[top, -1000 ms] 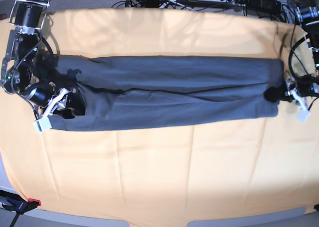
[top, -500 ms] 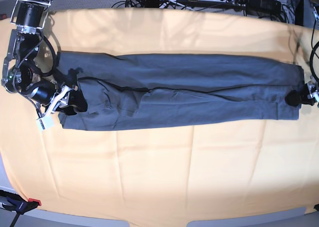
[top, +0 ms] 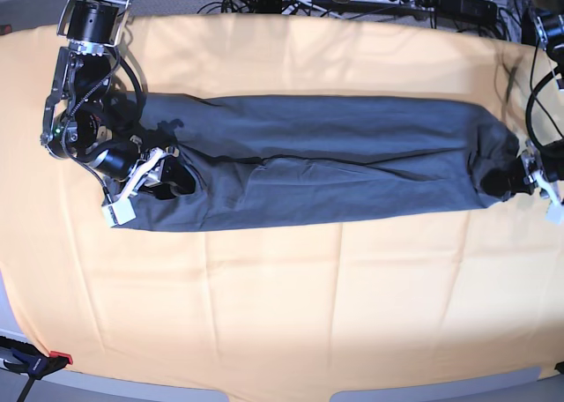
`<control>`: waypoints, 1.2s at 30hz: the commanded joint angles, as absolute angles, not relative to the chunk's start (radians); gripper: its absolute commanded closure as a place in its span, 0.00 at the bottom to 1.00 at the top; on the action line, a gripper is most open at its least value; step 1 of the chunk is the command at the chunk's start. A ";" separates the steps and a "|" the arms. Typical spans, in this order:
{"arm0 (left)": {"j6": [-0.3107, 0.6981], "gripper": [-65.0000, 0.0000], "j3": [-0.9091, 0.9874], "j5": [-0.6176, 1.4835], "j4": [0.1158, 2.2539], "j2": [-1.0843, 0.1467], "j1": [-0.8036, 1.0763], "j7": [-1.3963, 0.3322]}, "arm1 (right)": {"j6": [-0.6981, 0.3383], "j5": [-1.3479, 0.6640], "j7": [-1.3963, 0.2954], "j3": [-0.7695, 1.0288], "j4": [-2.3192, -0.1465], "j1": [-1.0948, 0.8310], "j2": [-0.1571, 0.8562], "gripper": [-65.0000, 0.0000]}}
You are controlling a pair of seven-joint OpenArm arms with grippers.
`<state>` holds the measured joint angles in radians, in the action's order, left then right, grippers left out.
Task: Fold the T-shirt properly
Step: 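Grasp the folded shirt's ends with both grippers and tighten the roll, then fold the shirt end held by the left gripper toward the right gripper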
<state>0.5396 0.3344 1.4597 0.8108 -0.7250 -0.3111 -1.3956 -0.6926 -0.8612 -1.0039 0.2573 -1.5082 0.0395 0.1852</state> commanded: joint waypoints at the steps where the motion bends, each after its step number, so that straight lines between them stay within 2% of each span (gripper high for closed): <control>1: 0.544 1.00 0.341 1.484 0.825 -0.734 -0.333 -1.396 | -0.698 -0.881 -0.979 0.262 -1.522 0.061 0.195 0.55; 16: 0.534 1.00 0.341 1.484 0.826 -0.568 -0.434 -1.396 | -0.698 -0.810 -0.939 0.262 -1.522 0.061 0.194 0.55; 36: 0.546 1.00 0.340 1.484 0.826 -0.255 -0.435 -1.396 | -0.698 -0.810 -0.923 0.262 -1.522 0.061 0.196 0.55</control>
